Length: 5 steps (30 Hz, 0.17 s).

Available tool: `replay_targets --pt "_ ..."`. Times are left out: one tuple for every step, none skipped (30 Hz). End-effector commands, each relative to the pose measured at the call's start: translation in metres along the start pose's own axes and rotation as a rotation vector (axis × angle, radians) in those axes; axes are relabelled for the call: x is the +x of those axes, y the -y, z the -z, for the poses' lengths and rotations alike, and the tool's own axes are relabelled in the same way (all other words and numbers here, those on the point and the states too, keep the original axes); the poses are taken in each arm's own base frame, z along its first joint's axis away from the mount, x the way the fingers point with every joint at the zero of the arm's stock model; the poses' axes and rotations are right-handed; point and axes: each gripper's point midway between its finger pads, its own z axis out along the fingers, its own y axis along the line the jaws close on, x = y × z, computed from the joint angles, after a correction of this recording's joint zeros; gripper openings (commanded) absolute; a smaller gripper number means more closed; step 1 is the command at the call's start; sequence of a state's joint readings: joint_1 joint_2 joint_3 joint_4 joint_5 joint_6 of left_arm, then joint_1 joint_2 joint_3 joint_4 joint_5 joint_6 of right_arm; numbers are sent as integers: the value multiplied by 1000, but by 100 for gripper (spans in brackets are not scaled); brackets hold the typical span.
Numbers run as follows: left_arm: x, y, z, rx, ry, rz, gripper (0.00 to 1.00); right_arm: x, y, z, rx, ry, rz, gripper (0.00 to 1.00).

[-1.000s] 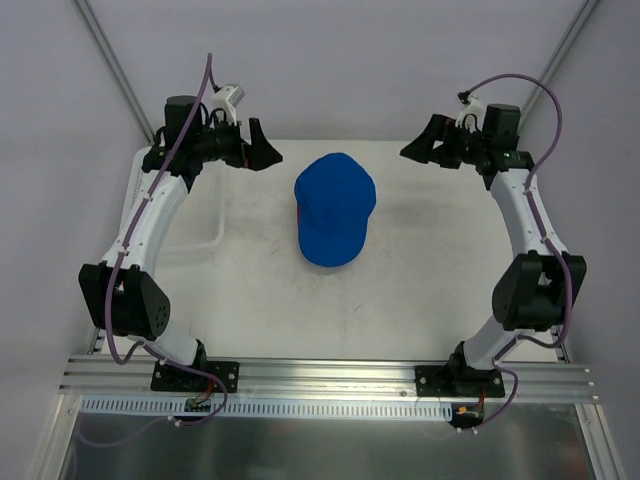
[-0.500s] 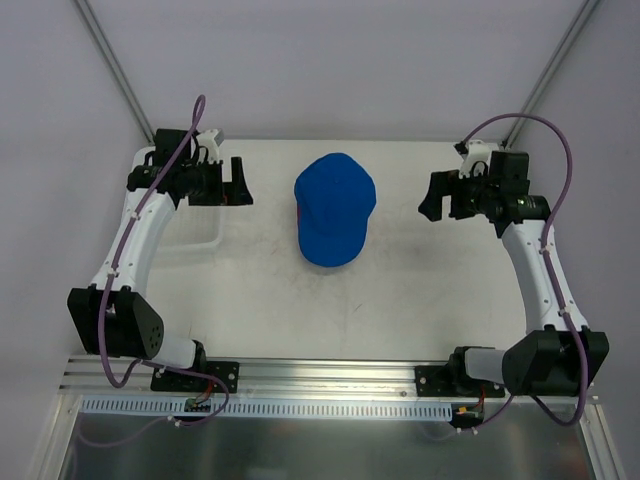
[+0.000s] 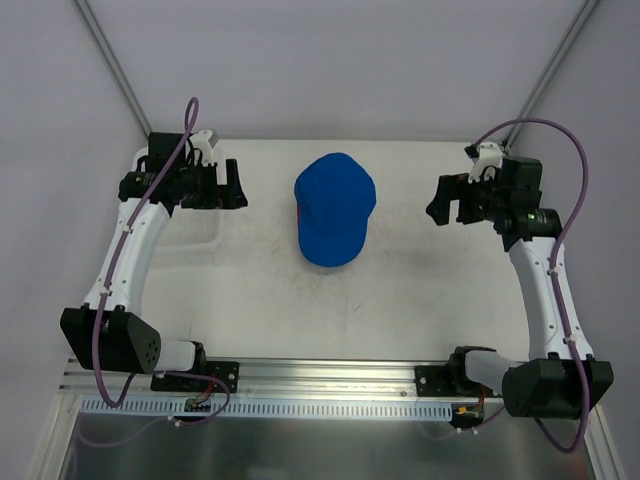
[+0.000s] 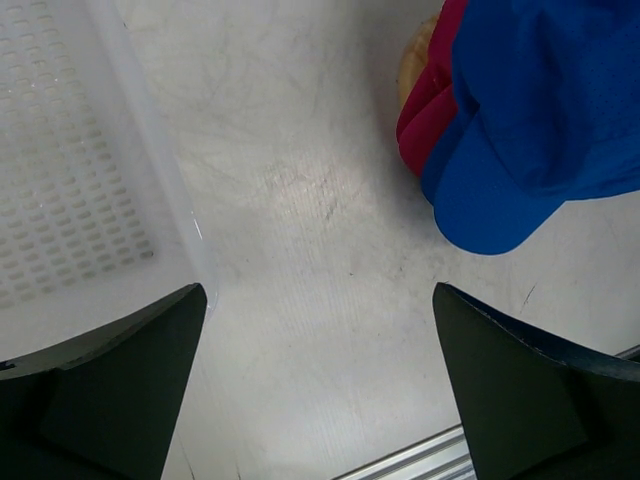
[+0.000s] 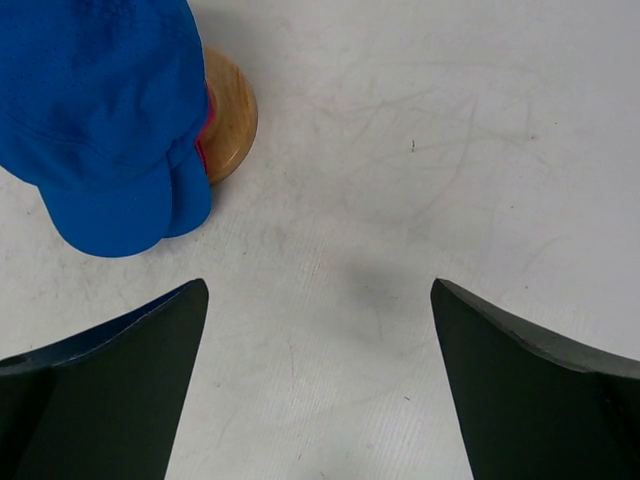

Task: Stack the hats

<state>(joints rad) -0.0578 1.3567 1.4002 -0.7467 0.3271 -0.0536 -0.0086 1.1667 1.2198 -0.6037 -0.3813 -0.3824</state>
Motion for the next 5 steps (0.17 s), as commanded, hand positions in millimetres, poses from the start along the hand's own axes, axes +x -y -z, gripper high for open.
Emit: replay_targets --pt "-12 1 14 -23 50 -19 99 -8 0 9 11 48 13 100" --pt "-12 1 15 -24 54 -18 99 -9 0 9 11 51 13 99" --pt "-12 2 17 -24 58 -17 99 -10 -1 10 10 52 11 99" --pt "-13 3 19 -20 64 -21 99 -11 -1 10 7 57 10 100" --pt "-14 4 20 -17 68 -25 99 -13 -3 11 1 62 10 100"
